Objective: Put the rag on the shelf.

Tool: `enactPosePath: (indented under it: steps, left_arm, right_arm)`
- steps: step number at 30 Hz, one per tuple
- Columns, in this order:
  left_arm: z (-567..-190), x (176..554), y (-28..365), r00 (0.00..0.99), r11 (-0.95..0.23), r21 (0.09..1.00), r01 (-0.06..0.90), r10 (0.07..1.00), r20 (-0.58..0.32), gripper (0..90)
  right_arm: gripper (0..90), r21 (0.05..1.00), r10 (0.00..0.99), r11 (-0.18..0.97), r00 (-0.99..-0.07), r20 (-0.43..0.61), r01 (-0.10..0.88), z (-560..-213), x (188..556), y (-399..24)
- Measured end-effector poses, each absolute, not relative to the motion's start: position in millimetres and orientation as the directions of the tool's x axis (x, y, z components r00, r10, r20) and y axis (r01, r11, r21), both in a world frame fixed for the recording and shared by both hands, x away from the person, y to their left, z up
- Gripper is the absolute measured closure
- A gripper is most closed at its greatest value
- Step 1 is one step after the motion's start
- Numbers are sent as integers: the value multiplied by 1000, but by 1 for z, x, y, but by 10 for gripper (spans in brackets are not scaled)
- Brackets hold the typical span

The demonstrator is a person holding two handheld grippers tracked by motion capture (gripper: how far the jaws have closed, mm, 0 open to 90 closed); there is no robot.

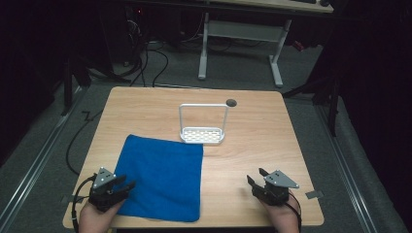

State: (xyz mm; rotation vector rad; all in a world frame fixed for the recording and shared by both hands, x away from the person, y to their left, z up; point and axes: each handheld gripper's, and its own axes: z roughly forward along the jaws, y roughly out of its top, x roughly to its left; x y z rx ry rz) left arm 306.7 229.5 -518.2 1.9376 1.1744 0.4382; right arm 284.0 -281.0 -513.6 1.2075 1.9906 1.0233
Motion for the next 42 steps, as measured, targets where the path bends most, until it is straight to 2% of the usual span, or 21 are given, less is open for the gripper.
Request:
enactPosePath:
  steps: [5, 12, 15, 18, 24, 27, 31, 35, 38, 42]
  left_arm:
    - [-517, 306, 230, 504, -256, 793, 553, 861, -74, 497]
    - [-518, 307, 235, 488, -210, 801, 561, 865, -115, 468]
    - [-519, 307, 236, 484, -201, 802, 562, 867, -122, 450]
    - [-520, 307, 237, 486, -196, 803, 562, 865, -129, 445]
    - [-519, 307, 236, 490, -199, 811, 550, 863, -121, 441]
    - [-518, 307, 235, 495, -209, 812, 545, 862, -110, 444]
    - [-516, 306, 235, 491, -216, 813, 541, 866, -97, 450]
    - [-515, 306, 238, 482, -212, 812, 543, 871, -95, 450]
    - [-516, 306, 240, 474, -240, 801, 548, 878, -62, 489]
    - [-518, 307, 242, 468, -239, 785, 572, 880, -73, 529]
  right_arm:
    - [449, 844, 904, 285, -419, -80, 454, -515, 284, -283]
    - [455, 840, 890, 284, -454, -51, 463, -516, 285, -286]
    - [390, 820, 879, 286, -476, -18, 497, -517, 288, -284]
    - [334, 833, 877, 285, -480, -27, 475, -515, 288, -280]
    - [305, 843, 858, 304, -513, -39, 444, -511, 286, -269]
    - [315, 844, 848, 313, -528, -42, 435, -510, 285, -264]
    - [452, 836, 799, 349, -600, -30, 424, -510, 286, -250]
    - [457, 834, 767, 387, -640, -55, 393, -509, 286, -238]
    - [459, 844, 729, 373, -685, -10, 385, -507, 290, -218]
    - [496, 840, 690, 397, -723, -8, 370, -509, 296, -197]
